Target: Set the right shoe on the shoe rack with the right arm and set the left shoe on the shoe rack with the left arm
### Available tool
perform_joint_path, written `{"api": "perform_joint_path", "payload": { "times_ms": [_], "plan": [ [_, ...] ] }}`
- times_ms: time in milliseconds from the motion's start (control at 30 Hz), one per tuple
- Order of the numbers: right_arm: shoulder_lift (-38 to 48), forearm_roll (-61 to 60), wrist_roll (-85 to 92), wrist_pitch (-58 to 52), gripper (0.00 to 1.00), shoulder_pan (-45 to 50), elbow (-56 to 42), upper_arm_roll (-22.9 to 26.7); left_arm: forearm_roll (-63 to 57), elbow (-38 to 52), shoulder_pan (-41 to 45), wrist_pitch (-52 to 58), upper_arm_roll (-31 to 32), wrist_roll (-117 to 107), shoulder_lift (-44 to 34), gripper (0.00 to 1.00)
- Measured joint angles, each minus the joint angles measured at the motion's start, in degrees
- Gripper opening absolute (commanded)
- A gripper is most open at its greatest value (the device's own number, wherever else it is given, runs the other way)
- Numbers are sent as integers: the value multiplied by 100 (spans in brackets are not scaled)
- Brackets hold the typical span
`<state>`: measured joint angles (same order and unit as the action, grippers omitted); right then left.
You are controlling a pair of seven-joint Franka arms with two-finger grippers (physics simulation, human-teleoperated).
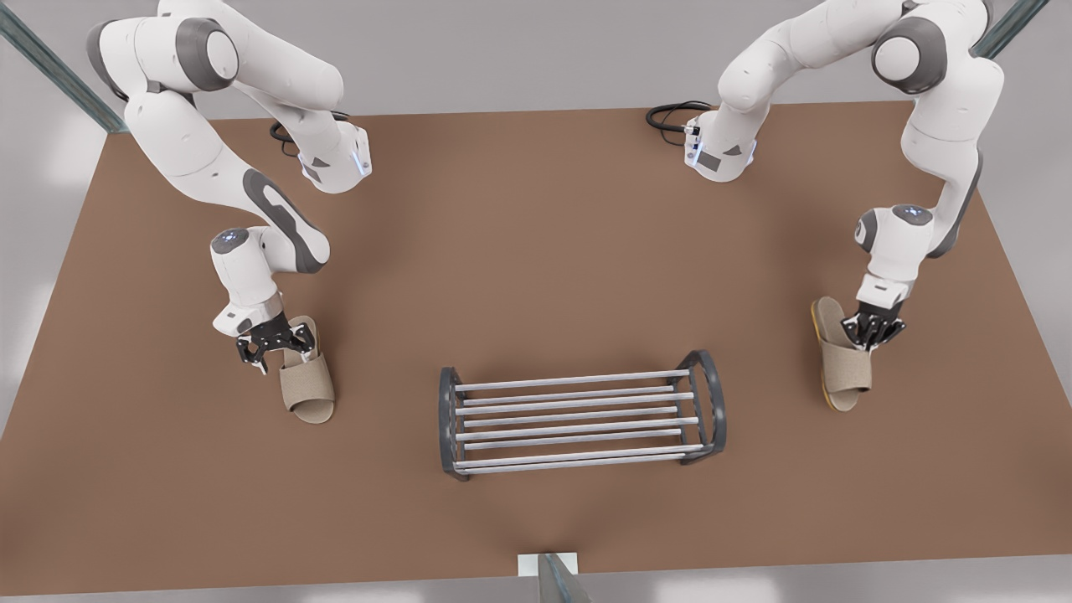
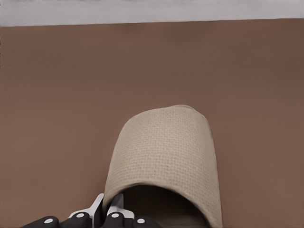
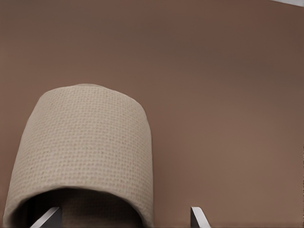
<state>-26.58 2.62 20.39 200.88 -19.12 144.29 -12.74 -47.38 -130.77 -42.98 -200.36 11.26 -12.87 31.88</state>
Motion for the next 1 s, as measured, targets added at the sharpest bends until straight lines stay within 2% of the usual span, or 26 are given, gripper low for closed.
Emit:
{"api": "perform_joint_path", "payload": {
  "times_ms": [67, 167, 333, 433, 600, 700, 800, 833, 867, 1000],
  "plan": [
    [-32, 0, 27, 0, 100, -4, -55, 0, 58, 106, 31, 108, 336, -94, -245, 21],
    [-146, 0, 63, 0, 100, 18, -195, 0, 103, 501, -1, 779, 1285, -386, -706, 21],
    [-174, 0, 111, 0, 100, 32, -223, 0, 533, 1887, 52, 2834, 3146, -1096, -784, 21],
    [-175, -1, 132, 0, 100, 57, -222, -2, 739, 2750, 525, 4213, 3656, -1573, -728, 21],
    [-175, -5, 150, 0, 100, 77, -221, -13, 803, 4422, 2254, 6357, 3644, -2434, -253, 21],
    [-175, -7, 150, 0, 100, 75, -217, -17, 807, 5134, 3678, 7390, 2846, -2966, -113, 21],
    [-175, -8, 147, 0, 100, 75, -216, -20, 743, 5432, 4746, 8043, 2195, -3437, 64, 21],
    [-175, -8, 146, -1, 100, 75, -216, -20, 601, 5458, 5016, 8182, 2090, -3578, 175, 21],
    [-175, -10, 142, -1, 89, 75, -216, -21, 456, 5444, 5164, 8260, 2035, -3711, 244, 21],
    [-175, -15, 101, -4, 90, 75, -232, -47, 18, 5462, 5392, 8345, 1993, -4186, 436, 21]
  ]
}}
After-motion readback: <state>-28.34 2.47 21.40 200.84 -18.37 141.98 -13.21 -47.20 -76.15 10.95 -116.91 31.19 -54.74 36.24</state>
